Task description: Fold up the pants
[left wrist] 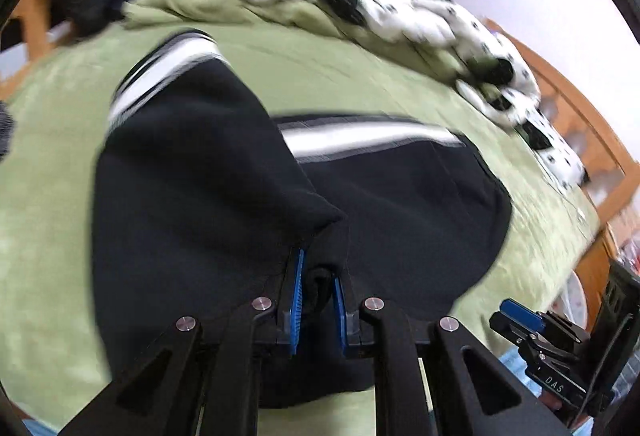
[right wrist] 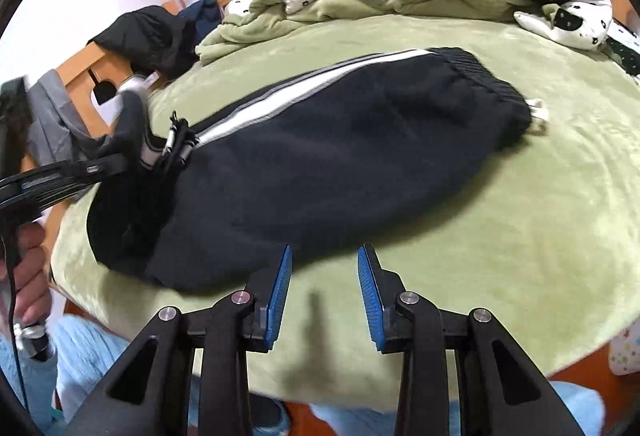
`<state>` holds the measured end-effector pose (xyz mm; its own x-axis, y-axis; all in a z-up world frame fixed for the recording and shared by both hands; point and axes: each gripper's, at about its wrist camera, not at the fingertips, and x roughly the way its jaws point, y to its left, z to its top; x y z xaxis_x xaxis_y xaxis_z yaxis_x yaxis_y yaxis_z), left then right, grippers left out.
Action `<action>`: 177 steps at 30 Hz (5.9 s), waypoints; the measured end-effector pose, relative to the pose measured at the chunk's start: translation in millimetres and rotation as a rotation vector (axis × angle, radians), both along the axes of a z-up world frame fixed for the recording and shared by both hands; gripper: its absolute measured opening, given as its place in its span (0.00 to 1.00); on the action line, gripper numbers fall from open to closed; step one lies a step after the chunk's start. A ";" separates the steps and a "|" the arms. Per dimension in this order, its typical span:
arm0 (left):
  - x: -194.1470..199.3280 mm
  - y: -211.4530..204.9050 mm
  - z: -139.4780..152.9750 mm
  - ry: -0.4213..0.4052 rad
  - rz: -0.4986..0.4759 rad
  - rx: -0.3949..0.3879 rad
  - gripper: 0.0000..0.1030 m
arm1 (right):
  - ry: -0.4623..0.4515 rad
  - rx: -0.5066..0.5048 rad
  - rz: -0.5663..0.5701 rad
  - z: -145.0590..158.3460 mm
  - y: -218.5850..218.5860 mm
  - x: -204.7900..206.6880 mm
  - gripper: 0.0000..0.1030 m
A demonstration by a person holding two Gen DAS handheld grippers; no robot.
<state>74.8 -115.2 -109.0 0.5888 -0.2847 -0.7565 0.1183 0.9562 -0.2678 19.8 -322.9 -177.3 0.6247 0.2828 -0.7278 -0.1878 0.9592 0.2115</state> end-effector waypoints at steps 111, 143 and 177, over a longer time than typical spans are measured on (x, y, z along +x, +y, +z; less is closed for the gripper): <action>114.2 22.3 -75.7 0.189 -0.008 -0.350 0.24 | 0.131 0.015 0.050 -18.5 -120.9 242.9 0.54; 51.7 199.7 -28.5 0.117 0.102 -0.080 0.59 | -0.027 -0.098 0.123 26.5 79.4 201.2 0.36; 173.2 148.3 -33.9 -0.067 0.069 0.069 0.70 | -0.089 -0.080 0.130 -0.4 120.3 274.6 0.18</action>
